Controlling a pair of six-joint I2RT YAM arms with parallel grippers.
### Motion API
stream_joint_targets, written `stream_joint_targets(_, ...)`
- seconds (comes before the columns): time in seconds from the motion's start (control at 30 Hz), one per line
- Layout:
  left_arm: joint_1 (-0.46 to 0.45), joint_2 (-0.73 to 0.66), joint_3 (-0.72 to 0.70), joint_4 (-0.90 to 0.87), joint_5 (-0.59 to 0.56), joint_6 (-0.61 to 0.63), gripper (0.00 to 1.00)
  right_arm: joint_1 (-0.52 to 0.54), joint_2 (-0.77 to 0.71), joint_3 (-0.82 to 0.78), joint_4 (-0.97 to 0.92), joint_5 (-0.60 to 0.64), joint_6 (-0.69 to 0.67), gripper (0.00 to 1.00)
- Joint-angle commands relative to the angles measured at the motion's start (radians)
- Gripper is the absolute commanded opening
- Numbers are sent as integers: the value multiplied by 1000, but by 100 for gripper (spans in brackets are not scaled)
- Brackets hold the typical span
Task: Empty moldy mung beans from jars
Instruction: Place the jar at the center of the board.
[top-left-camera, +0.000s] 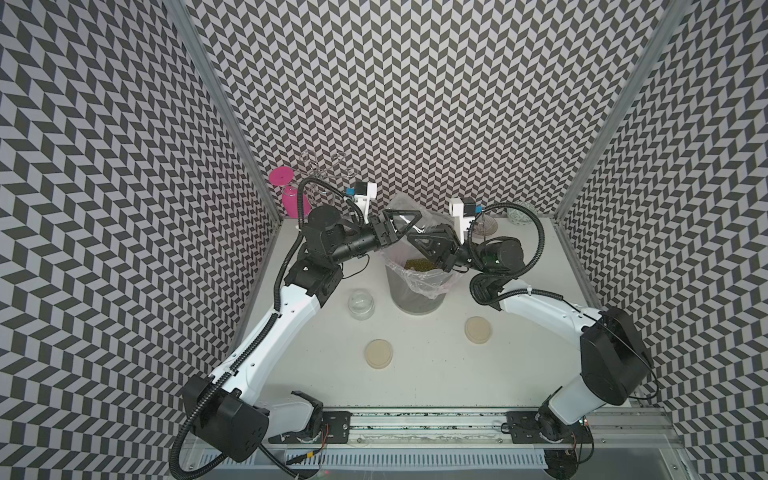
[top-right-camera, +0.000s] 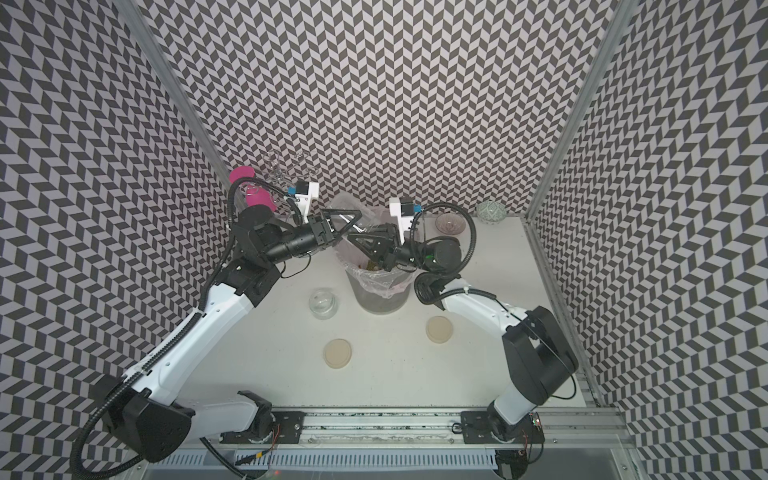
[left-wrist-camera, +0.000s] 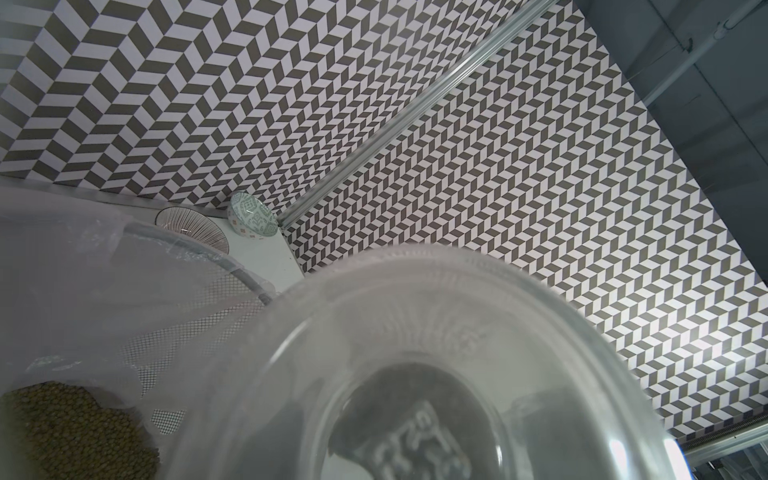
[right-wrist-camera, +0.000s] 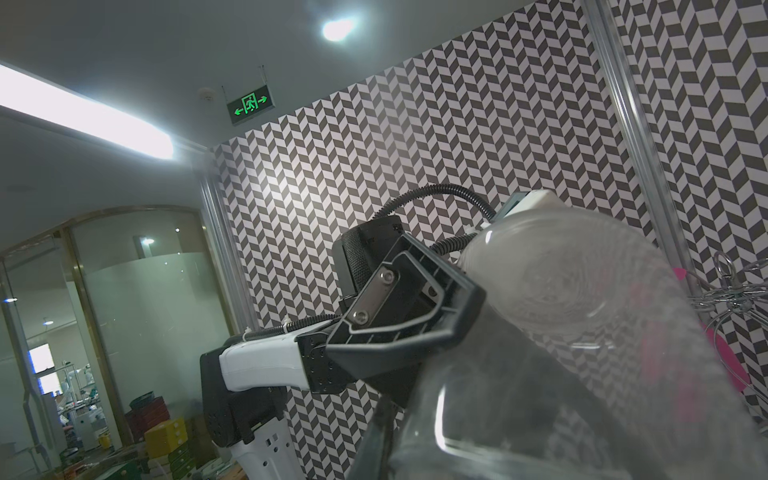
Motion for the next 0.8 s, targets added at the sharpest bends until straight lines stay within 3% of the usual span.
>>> stream_joint_targets(0.0,-9,-41,-11,38,61,48,79,-12,-48,-13,-30,44,-2,0)
stream_joint_targets(0.1,-10,-46,-20,26,39,65,99,-14,-67,-31,-64,48,-13,0)
stream_joint_targets(0.57,7,-66,-47,102,-2,63,100,-57,-181,-110,-347,88,-133,0)
stream_joint_targets(0.77,29,-106,-6,-18,-79,114,100,-101,-223,-105,-454,76,-168,0)
